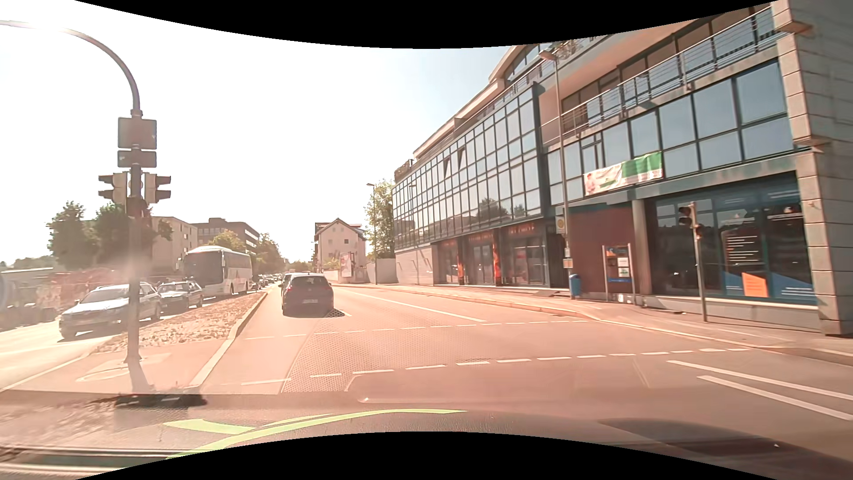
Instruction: Follow the waypoints while adhering to traffic rules and regulations
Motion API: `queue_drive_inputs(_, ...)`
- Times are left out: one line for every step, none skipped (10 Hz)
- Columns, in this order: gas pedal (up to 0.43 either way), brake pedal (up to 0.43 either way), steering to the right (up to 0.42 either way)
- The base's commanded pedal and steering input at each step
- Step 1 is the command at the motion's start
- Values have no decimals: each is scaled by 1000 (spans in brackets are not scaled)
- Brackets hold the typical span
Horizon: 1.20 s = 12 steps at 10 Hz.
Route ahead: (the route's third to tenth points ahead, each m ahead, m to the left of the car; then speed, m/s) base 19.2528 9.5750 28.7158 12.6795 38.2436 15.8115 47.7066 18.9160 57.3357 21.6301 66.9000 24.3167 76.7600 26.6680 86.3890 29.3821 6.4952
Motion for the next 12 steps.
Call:
queue_drive_inputs(130, 0, -200)
queue_drive_inputs(130, 0, -199)
queue_drive_inputs(130, 0, -194)
queue_drive_inputs(138, 0, -187)
queue_drive_inputs(150, 0, -178)
queue_drive_inputs(150, 0, -166)
queue_drive_inputs(150, 0, -154)
queue_drive_inputs(150, 0, -146)
queue_drive_inputs(150, 0, -136)
queue_drive_inputs(157, 0, -124)
queue_drive_inputs(157, 0, -107)
queue_drive_inputs(157, 0, -90)
